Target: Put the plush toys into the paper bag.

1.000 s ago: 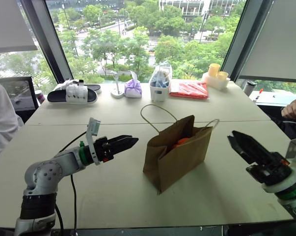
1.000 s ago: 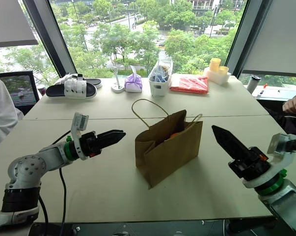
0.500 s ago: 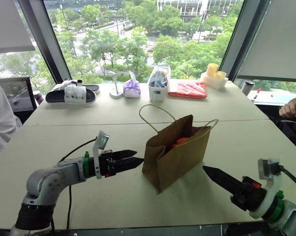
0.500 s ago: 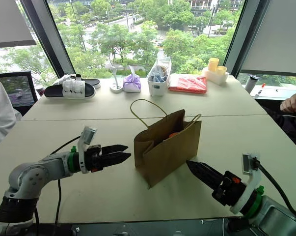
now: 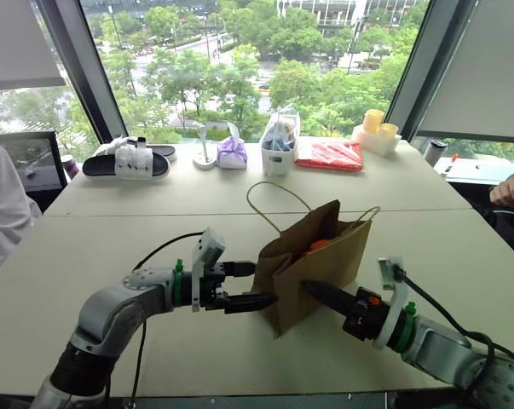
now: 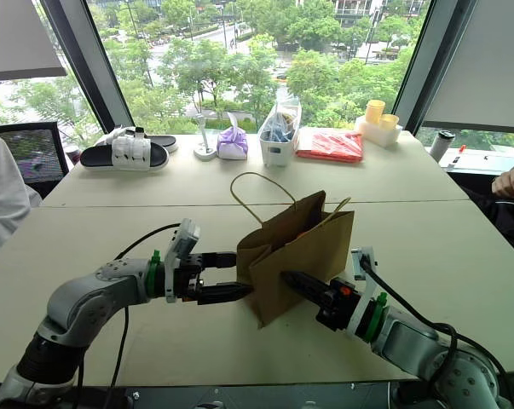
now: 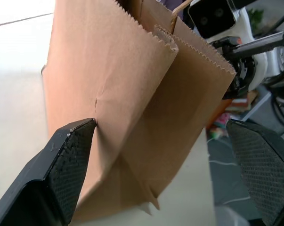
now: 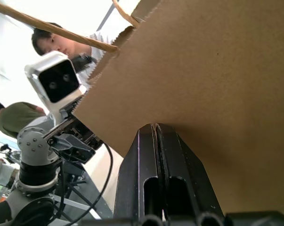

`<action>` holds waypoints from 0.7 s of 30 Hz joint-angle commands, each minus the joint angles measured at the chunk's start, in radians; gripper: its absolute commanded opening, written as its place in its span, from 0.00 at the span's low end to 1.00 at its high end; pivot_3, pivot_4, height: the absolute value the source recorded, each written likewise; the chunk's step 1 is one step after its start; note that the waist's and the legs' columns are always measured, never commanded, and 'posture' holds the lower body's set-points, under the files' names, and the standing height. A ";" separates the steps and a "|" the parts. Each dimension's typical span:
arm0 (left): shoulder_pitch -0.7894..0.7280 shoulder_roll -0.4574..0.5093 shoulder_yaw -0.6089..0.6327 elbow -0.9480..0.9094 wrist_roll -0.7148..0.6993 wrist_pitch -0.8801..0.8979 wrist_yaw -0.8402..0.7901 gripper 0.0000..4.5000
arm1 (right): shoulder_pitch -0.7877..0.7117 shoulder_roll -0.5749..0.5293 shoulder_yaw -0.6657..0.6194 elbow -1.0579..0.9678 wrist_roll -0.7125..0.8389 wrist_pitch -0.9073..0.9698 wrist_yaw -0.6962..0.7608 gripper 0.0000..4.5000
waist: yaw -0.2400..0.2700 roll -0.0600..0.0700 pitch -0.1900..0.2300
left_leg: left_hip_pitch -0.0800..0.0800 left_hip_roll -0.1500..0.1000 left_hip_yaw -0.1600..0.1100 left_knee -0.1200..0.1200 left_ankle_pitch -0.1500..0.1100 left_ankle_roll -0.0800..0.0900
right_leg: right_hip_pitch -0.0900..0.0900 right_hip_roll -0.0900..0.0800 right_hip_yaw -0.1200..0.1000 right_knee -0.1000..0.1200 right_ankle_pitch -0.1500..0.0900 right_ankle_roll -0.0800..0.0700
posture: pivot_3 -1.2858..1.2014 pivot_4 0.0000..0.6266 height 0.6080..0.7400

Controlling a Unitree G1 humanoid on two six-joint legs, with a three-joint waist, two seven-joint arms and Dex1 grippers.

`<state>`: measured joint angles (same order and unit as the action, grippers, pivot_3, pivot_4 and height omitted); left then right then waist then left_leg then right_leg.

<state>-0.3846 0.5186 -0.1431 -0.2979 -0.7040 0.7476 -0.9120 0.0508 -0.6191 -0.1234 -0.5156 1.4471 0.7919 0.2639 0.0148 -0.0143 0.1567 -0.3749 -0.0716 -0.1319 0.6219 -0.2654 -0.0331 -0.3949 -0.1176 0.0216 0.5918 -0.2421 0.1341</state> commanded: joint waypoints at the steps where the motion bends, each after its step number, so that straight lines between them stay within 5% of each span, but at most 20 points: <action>1: -0.038 -0.041 -0.052 -0.014 0.063 -0.068 0.001 1.00 | -0.035 0.026 0.008 0.000 -0.018 -0.001 -0.001 0.00 | -0.001 0.000 0.000 | 0.000 0.000 0.000 0.000 0.000 0.000 | 0.000 0.000 0.000 0.000 0.000 0.000 | 0.52 0.24 1.00; 8: -0.071 -0.148 -0.099 0.041 0.169 -0.138 0.072 1.00 | -0.038 0.056 0.006 -0.001 -0.045 0.002 -0.006 0.00 | -0.001 0.000 0.000 | 0.000 -0.001 -0.001 0.000 0.000 0.000 | 0.000 0.001 -0.001 0.001 0.000 0.001 | 0.52 0.24 1.00; 11: -0.075 -0.169 -0.093 0.071 0.196 -0.168 0.080 0.82 | 0.003 0.043 -0.056 -0.036 0.006 -0.007 0.004 0.00 | -0.001 0.000 0.000 | 0.001 -0.001 -0.001 0.000 0.000 0.000 | 0.000 0.001 -0.001 0.002 0.000 0.001 | 0.52 0.24 1.00; 18: -0.088 -0.180 -0.087 0.098 0.218 -0.197 0.064 0.06 | 0.132 -0.021 -0.211 -0.114 0.132 -0.010 0.053 0.00 | 0.000 0.000 0.000 | 0.001 -0.001 -0.001 0.000 0.000 0.000 | 0.001 0.001 -0.001 0.002 0.002 0.004 | 0.52 0.24 1.00; 21: -0.115 -0.199 -0.078 0.113 0.223 -0.229 0.057 0.01 | 0.186 -0.045 -0.251 -0.111 0.120 -0.008 0.083 0.00 | 0.000 0.000 0.000 | 0.001 -0.001 -0.001 0.001 0.000 0.000 | 0.002 0.001 -0.002 0.002 0.002 0.004 | 0.52 0.24 1.00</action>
<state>-0.4661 0.3350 -0.2415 -0.1646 -0.4797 0.5587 -0.8462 0.2253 -0.6506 -0.3416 -0.6025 1.5550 0.7930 0.3192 0.0145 -0.0145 0.1567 -0.3741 -0.0725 -0.1325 0.6227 -0.2654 -0.0330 -0.3933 -0.1162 0.0198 0.5934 -0.2402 0.1383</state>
